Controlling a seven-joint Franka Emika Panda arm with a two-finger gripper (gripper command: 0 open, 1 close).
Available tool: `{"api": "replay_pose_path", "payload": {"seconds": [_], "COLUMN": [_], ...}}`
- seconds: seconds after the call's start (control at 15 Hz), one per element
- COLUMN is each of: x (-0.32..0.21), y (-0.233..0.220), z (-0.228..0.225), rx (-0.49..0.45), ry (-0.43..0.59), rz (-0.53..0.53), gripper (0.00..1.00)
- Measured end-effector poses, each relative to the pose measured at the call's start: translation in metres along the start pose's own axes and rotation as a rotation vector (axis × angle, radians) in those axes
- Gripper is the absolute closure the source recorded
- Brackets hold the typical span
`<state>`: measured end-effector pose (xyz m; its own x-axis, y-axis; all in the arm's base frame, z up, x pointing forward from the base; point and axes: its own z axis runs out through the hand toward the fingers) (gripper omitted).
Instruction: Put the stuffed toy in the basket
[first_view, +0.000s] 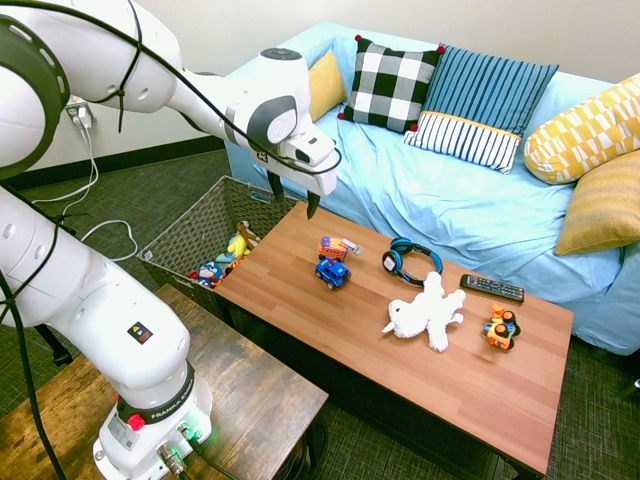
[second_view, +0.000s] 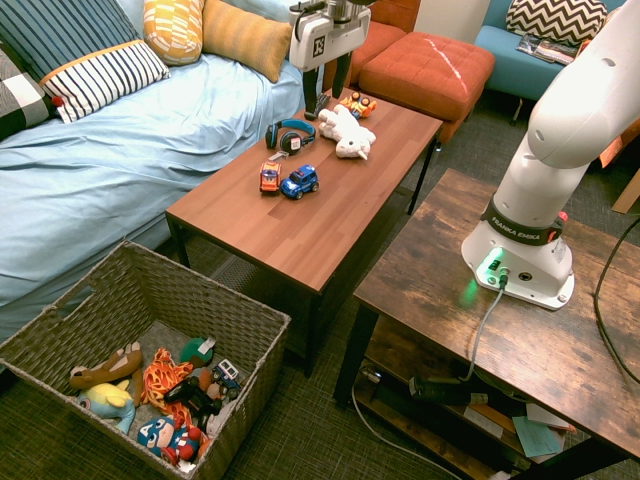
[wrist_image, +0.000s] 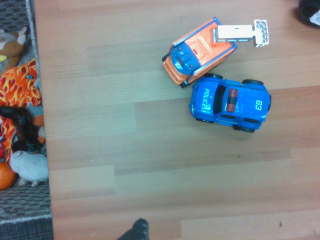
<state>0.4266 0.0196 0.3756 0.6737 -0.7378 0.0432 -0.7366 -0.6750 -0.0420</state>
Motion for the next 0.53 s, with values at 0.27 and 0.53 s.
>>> {"api": "replay_pose_path", "payload": {"seconds": [0.27, 0.53], "x": [0.014, 0.093], "y": [-0.001, 0.007], "z": [0.006, 0.031], "rx": [-0.003, -0.014], "ry": [0.004, 0.054], "rz": [0.03, 0.151], "gripper": [0.0, 0.0]}}
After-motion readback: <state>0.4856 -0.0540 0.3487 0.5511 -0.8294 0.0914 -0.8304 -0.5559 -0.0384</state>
